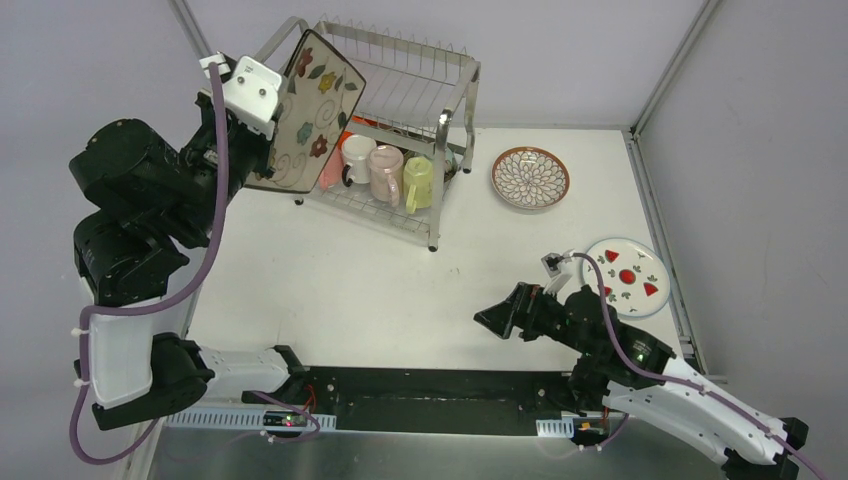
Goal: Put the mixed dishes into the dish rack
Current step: Insert the plate into the dish rack, then pick up the plate at the center of the board.
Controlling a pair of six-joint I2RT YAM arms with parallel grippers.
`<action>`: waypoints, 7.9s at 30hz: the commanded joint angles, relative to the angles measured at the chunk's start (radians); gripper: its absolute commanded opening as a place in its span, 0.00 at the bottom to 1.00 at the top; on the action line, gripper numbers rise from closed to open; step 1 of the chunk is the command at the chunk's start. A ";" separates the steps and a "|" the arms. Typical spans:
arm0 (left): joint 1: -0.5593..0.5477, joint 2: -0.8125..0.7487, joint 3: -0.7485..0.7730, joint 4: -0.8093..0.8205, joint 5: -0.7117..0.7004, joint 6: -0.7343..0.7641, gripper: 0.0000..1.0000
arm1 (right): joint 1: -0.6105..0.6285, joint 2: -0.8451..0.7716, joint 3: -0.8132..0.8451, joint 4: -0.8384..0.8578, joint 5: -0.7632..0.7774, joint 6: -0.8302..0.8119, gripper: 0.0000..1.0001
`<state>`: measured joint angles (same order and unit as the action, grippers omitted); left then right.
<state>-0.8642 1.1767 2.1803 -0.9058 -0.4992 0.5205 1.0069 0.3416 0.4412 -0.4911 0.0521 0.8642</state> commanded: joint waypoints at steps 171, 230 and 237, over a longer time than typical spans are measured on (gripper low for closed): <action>0.536 -0.630 -1.436 0.355 0.703 -0.780 0.99 | -0.759 0.822 0.232 0.476 -0.068 -0.103 0.89; 0.536 -0.586 -1.378 0.235 0.639 -0.669 0.98 | -1.084 1.482 0.364 0.989 -0.290 0.252 0.02; 0.536 -0.588 -1.377 0.234 0.635 -0.666 0.98 | -1.096 1.337 0.310 0.944 -0.331 0.207 0.00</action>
<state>-0.3275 0.5900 0.7662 -0.6888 0.1471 -0.1661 -0.0803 1.8198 0.7597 0.4145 -0.2256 1.1160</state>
